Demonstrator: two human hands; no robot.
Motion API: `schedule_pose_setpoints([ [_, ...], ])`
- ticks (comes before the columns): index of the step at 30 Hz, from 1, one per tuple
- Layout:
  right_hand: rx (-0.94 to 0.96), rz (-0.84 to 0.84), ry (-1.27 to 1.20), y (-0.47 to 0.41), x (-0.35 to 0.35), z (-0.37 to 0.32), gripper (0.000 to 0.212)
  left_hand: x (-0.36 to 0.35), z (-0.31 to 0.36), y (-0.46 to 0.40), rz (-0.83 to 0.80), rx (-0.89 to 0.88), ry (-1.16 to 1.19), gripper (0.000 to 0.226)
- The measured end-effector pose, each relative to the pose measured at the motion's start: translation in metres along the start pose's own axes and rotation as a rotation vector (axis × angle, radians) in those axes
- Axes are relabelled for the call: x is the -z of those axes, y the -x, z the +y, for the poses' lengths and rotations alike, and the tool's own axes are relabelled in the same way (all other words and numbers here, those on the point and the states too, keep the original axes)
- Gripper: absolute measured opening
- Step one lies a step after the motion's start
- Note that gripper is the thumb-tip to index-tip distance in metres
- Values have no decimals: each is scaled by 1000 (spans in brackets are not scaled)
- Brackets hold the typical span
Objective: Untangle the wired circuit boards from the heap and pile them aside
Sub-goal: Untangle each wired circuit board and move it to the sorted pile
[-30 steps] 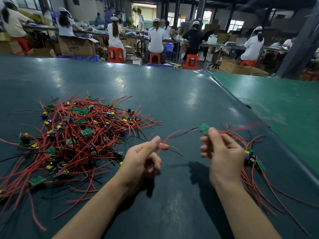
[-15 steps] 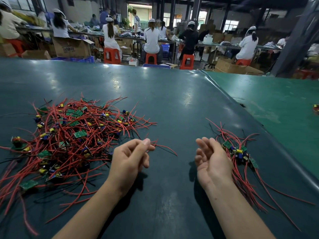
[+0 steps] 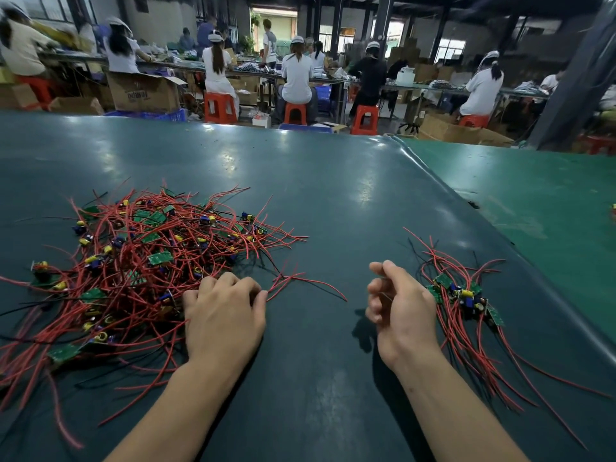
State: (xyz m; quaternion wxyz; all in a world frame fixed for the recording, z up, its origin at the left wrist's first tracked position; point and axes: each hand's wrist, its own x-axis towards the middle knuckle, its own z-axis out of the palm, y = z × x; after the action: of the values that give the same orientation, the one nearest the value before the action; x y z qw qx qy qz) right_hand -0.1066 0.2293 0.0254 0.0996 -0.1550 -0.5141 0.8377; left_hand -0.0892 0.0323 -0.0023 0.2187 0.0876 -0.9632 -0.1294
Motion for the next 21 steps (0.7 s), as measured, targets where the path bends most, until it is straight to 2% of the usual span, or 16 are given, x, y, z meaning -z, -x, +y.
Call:
schedule_pose_setpoints([
  [4,1,-18,26,1,-1,0,21,0,2,2,3,-56,62,23],
  [9,9,-38,55,1,0,1,21,4,3,3,2,-64,89,11],
  [11,13,-48,76,0,0,3,22,5,5,3,109,-75,166,4],
  [15,33,-94,114,-1,0,5,19,10,8,1,457,-155,473,7],
  [17,50,-213,180,3,-2,6,8,13,12,3,545,-260,587,11],
  [18,54,-323,227,6,-3,8,9,13,14,5,550,-329,628,11],
  [21,67,-648,337,17,-7,20,41,11,24,15,388,-557,774,13],
])
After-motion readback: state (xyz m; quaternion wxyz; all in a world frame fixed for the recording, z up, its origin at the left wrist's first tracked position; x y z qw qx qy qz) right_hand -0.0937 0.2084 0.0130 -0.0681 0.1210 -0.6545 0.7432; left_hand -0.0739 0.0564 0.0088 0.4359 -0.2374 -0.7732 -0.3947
